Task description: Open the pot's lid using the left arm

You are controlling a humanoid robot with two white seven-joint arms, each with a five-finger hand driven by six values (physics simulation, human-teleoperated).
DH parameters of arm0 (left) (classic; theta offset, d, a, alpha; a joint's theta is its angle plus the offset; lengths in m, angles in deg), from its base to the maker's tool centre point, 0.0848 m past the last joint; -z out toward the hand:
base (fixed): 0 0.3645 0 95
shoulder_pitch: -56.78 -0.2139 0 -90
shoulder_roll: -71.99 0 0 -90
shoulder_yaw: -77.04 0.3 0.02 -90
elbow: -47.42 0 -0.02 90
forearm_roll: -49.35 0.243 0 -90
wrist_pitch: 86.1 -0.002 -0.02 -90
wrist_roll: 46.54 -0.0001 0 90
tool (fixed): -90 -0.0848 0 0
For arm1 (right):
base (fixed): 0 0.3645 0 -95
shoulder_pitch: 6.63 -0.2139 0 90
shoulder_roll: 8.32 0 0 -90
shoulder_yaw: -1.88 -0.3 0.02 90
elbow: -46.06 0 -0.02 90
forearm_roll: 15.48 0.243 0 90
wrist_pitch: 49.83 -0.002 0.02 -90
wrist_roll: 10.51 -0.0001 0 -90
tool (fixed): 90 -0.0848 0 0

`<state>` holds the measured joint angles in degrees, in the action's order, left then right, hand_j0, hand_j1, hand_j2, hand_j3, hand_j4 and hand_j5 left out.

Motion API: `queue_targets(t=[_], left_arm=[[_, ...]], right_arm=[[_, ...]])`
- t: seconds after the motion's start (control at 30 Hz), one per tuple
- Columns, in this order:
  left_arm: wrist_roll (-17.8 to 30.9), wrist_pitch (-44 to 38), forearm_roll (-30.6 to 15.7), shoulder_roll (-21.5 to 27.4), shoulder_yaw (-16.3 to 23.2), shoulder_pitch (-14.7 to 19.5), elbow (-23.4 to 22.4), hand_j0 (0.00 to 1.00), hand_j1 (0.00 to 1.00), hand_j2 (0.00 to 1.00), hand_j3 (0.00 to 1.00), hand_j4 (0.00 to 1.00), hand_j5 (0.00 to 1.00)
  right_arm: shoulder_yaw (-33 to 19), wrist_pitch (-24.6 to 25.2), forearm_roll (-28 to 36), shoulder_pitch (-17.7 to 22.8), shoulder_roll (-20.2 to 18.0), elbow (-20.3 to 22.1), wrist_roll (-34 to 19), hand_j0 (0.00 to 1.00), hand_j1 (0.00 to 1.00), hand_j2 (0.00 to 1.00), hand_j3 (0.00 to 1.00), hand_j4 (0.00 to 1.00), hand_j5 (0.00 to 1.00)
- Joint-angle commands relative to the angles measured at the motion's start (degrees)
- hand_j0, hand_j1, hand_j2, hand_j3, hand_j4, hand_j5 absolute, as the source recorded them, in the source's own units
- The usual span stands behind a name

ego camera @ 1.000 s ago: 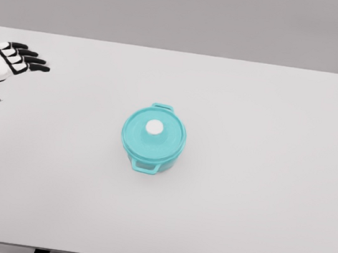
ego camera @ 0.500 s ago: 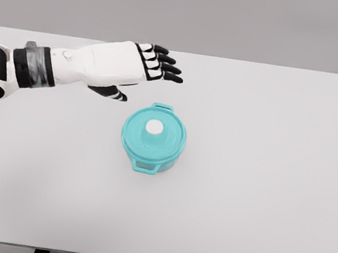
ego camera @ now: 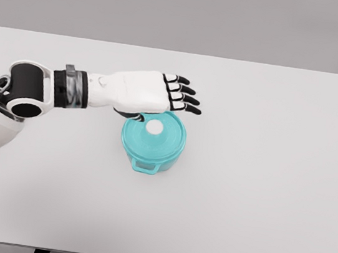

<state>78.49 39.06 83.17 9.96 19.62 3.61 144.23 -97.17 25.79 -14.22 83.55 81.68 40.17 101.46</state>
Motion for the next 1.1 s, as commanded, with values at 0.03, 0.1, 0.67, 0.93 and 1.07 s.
queue_targets(t=[0.03, 0.1, 0.67, 0.93, 1.07], left_arm=[[0.0, -0.2, -3.2, 0.7, 2.7, 0.1, 0.0, 1.0, 1.0, 1.0, 1.0, 1.0, 1.0], [0.0, -0.2, -3.6, 1.1, 2.8, 0.1, 0.1, 1.0, 1.0, 1.0, 1.0, 1.0, 1.0], [0.0, -0.2, -3.0, 3.1, 3.4, -1.1, 0.0, 1.0, 1.0, 1.0, 1.0, 1.0, 1.0], [0.0, -0.2, -2.3, 3.2, 3.4, -1.0, 0.0, 1.0, 1.0, 1.0, 1.0, 1.0, 1.0], [0.0, -0.2, -0.9, 3.1, 3.4, -1.1, -0.1, 0.99, 0.99, 0.99, 0.99, 0.99, 0.99]], right_arm=[[0.0, 0.0, 0.1, 0.0, 0.0, 0.0, 0.0, 1.0, 1.0, 1.0, 1.0, 1.0, 1.0], [0.0, 0.0, 0.1, 0.0, 0.0, 0.0, 0.0, 1.0, 1.0, 1.0, 1.0, 1.0, 1.0], [0.0, 0.0, 0.1, 0.0, 0.0, 0.0, 0.0, 1.0, 1.0, 1.0, 1.0, 1.0, 1.0], [0.0, 0.0, 0.1, 0.0, 0.0, 0.0, 0.0, 1.0, 1.0, 1.0, 1.0, 1.0, 1.0], [0.0, 0.0, 0.1, 0.0, 0.0, 0.0, 0.0, 1.0, 1.0, 1.0, 1.0, 1.0, 1.0]])
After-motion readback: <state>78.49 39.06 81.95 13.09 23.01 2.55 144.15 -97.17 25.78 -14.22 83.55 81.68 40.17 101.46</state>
